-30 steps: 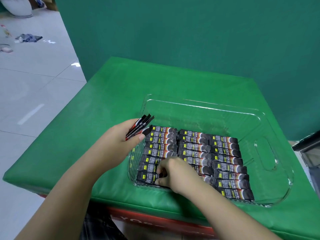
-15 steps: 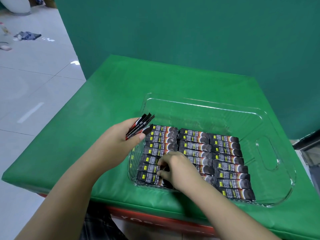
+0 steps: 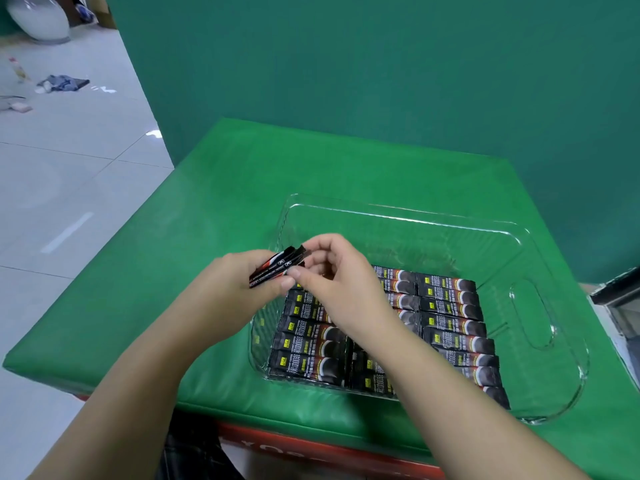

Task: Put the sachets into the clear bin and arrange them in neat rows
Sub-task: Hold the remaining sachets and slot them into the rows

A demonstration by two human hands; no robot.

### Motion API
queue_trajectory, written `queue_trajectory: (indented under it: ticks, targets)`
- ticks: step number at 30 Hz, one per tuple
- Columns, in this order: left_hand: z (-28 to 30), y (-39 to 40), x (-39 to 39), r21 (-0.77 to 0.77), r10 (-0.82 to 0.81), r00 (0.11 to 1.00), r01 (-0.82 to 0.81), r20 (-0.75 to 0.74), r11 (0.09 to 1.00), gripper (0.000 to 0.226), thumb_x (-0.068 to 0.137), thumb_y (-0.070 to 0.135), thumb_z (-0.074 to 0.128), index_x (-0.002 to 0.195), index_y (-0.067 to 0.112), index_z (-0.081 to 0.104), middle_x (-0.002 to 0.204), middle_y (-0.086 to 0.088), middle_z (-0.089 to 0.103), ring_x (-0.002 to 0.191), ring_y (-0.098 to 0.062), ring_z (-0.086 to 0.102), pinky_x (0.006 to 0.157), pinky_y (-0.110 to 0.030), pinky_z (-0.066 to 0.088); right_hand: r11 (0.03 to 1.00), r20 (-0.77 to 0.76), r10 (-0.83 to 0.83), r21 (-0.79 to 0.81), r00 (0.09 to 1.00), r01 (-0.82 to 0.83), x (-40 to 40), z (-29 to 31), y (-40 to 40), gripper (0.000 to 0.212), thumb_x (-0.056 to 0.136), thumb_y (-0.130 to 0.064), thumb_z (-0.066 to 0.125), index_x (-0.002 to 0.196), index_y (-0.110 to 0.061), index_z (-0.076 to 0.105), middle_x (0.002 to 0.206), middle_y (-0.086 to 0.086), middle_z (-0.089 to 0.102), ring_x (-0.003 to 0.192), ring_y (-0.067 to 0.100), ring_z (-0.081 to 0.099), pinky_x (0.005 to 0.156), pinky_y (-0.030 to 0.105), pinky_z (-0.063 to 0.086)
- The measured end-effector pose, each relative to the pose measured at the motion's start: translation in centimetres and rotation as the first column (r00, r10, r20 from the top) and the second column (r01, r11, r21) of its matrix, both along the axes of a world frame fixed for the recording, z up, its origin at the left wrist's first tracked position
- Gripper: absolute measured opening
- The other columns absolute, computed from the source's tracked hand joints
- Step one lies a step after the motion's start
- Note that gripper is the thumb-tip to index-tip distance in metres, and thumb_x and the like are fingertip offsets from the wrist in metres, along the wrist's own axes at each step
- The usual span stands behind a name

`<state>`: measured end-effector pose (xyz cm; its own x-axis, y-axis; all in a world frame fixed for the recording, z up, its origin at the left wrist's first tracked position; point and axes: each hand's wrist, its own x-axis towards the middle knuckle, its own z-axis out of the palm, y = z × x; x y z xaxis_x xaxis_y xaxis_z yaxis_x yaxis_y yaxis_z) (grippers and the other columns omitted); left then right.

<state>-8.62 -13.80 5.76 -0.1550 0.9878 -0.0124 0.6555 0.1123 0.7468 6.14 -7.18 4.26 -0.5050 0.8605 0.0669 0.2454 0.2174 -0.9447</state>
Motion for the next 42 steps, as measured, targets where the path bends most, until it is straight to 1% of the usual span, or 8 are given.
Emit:
queue_trajectory:
  ticks: [3, 10, 18, 21, 24, 28, 32, 42]
  targets:
    - [0.3, 0.0, 0.4, 0.022, -0.007, 0.998, 0.006, 0.055, 1.0, 0.024, 0.092, 0.04, 0.047, 0.075, 0.026, 0.058, 0.055, 0.022, 0.058, 0.044, 0.001, 0.045, 0.048, -0.018, 0.033, 0.999, 0.011, 0.003, -0.035, 1.0, -0.003, 0.2, -0.3, 0.0, 0.021, 0.081, -0.02, 0.073, 0.092, -0.021, 0.055, 0.081, -0.007, 0.057, 0.072, 0.005, 0.051, 0.07, 0.017, 0.046]
    - [0.3, -0.1, -0.3, -0.01, 0.112, 0.994, -0.112, -0.008, 0.994, 0.012, 0.099, 0.025, 0.043, 0.092, 0.033, 0.048, 0.055, 0.004, 0.055, 0.043, -0.003, 0.047, 0.049, -0.028, 0.036, 0.998, 0.1, 0.055, 0.038, 0.993, -0.059, 1.2, -0.8, 0.2, 0.022, 0.086, -0.023, 0.066, 0.068, -0.027, 0.054, 0.073, -0.009, 0.049, 0.066, 0.004, 0.044, 0.063, 0.011, 0.036]
    - [1.1, 1.0, 0.2, 0.097, 0.149, 0.983, -0.139, -0.11, 0.986, 0.014, 0.097, 0.027, 0.047, 0.103, 0.04, 0.047, 0.062, 0.005, 0.056, 0.057, -0.011, 0.053, 0.054, -0.031, 0.039, 0.918, 0.166, -0.376, -0.065, 0.912, 0.391, 5.3, -4.0, 5.5, 0.012, 0.091, -0.024, 0.061, 0.1, -0.017, 0.058, 0.082, -0.001, 0.068, 0.055, 0.005, 0.05, 0.052, 0.022, 0.033]
    - [0.3, 1.6, 0.5, 0.059, 0.112, 0.981, -0.104, -0.157, 0.993, 0.013, 0.097, 0.029, 0.047, 0.103, 0.04, 0.046, 0.067, 0.008, 0.056, 0.059, -0.008, 0.051, 0.052, -0.028, 0.035, 0.918, 0.292, -0.361, -0.058, 0.886, 0.393, 5.1, -5.4, 7.2, 0.016, 0.093, -0.022, 0.059, 0.106, -0.015, 0.055, 0.087, -0.004, 0.068, 0.076, 0.013, 0.062, 0.055, 0.019, 0.037]
    - [-0.4, 1.8, 0.6, -0.005, 0.069, 0.977, -0.072, -0.2, 0.997, 0.009, 0.098, 0.033, 0.045, 0.107, 0.036, 0.045, 0.07, 0.009, 0.055, 0.061, -0.007, 0.05, 0.054, -0.029, 0.035, 0.934, 0.358, -0.315, -0.05, 0.879, 0.355, 3.5, -6.3, 8.4, 0.016, 0.093, -0.021, 0.059, 0.106, -0.012, 0.056, 0.088, -0.001, 0.066, 0.072, 0.013, 0.06, 0.054, 0.019, 0.037]
    - [-0.8, 1.7, 0.6, -0.017, 0.042, 0.988, -0.045, -0.151, 0.999, 0.002, 0.097, 0.041, 0.041, 0.099, 0.042, 0.04, 0.072, 0.007, 0.055, 0.063, -0.008, 0.052, 0.06, -0.032, 0.041, 0.928, 0.408, -0.317, -0.053, 0.856, 0.369, 1.6, -7.0, 9.1, 0.02, 0.09, -0.023, 0.062, 0.105, -0.011, 0.058, 0.094, 0.003, 0.065, 0.084, 0.019, 0.059, 0.065, 0.024, 0.036]
    - [-0.8, 1.6, 0.4, 0.036, 0.034, 0.997, -0.032, -0.068, 0.999, 0.033, 0.086, 0.065, 0.019, 0.087, 0.041, 0.042, 0.065, 0.005, 0.051, 0.054, -0.007, 0.046, 0.06, -0.038, 0.041, 0.931, 0.439, -0.333, 0.014, 0.834, 0.364, 0.9, -7.2, 7.7, 0.041, 0.09, -0.027, 0.063, 0.122, -0.006, 0.05, 0.109, 0.007, 0.062, 0.091, 0.019, 0.055, 0.073, 0.025, 0.039]
    - [-0.9, 1.7, 0.7, 0.048, 0.044, 0.998, -0.043, -0.034, 0.998, 0.013, 0.093, 0.045, 0.033, 0.087, 0.039, 0.042, 0.057, 0.005, 0.043, 0.044, -0.007, 0.036, 0.051, -0.035, 0.033, 0.931, 0.315, -0.341, -0.017, 0.886, 0.364, 0.8, -7.4, 5.7, 0.051, 0.091, -0.005, 0.053, 0.14, -0.007, 0.037, 0.138, 0.005, 0.049, 0.113, 0.017, 0.053, 0.097, 0.027, 0.041]
